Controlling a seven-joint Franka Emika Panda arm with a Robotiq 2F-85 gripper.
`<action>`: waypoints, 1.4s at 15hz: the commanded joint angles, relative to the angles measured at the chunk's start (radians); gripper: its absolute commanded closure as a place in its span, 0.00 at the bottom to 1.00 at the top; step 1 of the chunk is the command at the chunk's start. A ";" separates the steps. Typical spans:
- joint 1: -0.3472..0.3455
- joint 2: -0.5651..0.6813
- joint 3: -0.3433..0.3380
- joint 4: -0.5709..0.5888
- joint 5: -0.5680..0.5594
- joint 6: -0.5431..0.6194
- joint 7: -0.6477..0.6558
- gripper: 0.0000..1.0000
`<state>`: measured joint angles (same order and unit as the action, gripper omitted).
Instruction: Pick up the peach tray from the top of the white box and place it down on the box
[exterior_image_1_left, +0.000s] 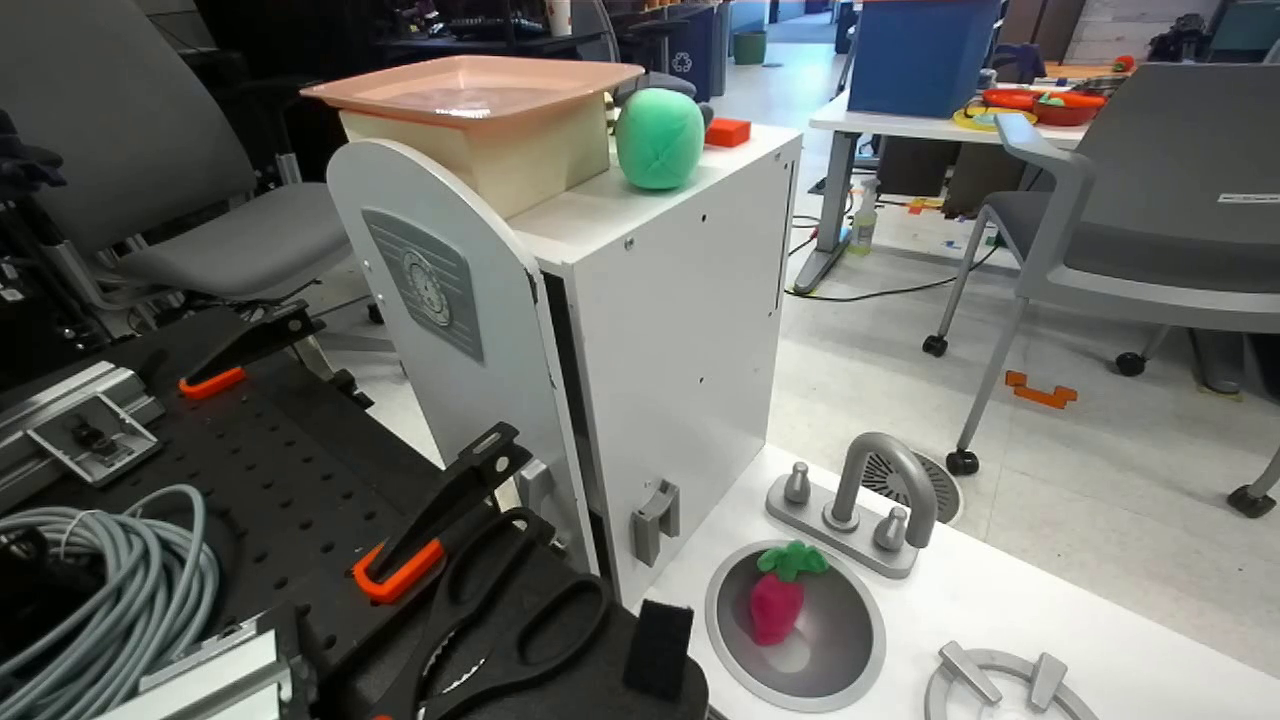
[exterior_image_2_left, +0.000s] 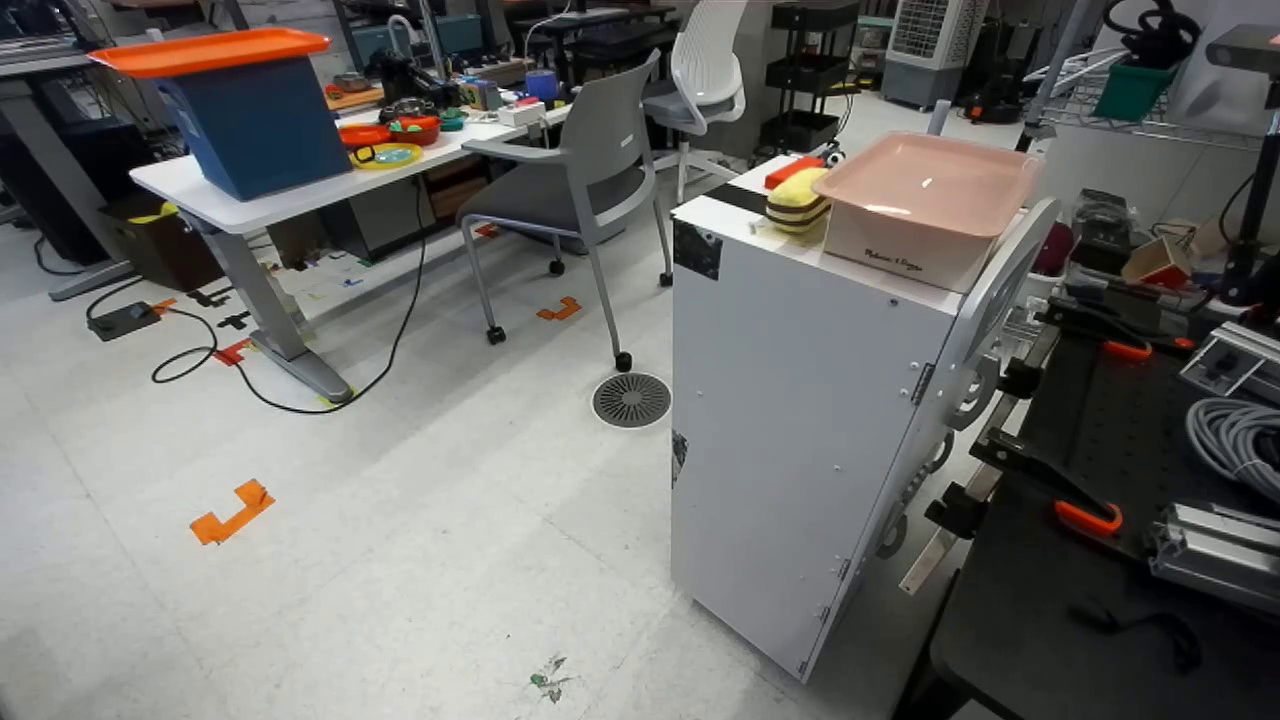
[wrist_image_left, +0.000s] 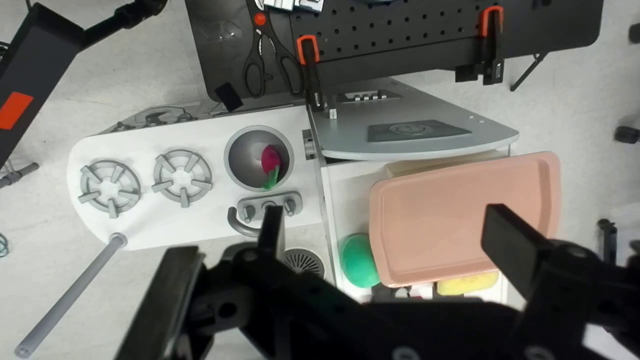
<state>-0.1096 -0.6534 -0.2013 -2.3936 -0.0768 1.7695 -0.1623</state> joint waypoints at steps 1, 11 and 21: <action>-0.021 0.133 0.003 0.090 -0.002 0.037 0.042 0.00; -0.024 0.386 0.039 0.167 -0.076 0.084 0.103 0.00; -0.015 0.393 0.027 0.131 -0.005 0.229 0.012 0.00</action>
<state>-0.1242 -0.2452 -0.1645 -2.2575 -0.1285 1.9676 -0.1080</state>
